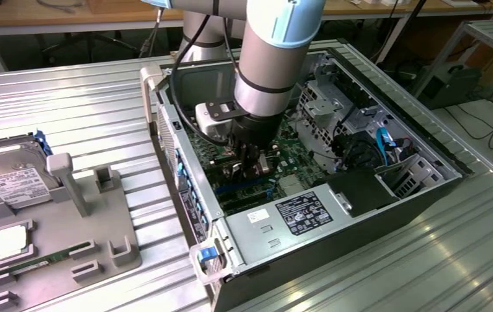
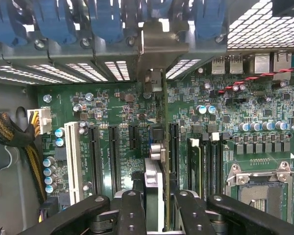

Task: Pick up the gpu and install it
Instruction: 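Insert the gpu into the slot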

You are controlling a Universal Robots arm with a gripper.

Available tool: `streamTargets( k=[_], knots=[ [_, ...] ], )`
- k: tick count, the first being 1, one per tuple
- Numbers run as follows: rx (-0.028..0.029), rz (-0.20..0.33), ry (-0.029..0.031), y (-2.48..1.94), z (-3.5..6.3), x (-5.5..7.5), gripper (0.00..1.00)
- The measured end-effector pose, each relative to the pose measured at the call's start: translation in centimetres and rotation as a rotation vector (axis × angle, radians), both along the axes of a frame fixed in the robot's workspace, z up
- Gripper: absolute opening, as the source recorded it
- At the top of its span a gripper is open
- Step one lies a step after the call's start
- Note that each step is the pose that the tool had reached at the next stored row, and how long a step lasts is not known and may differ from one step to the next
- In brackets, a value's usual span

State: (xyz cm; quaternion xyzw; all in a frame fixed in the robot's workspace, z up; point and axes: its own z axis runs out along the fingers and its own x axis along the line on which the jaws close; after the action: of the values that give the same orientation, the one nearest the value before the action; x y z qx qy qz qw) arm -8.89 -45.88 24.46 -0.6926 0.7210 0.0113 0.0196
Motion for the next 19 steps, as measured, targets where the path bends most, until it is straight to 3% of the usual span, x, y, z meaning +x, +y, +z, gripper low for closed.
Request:
streamTargets(
  k=[19],
  knots=[
    [-0.0003, 0.0, 0.0001, -0.02, -0.11, -0.08, 0.28]
  ],
)
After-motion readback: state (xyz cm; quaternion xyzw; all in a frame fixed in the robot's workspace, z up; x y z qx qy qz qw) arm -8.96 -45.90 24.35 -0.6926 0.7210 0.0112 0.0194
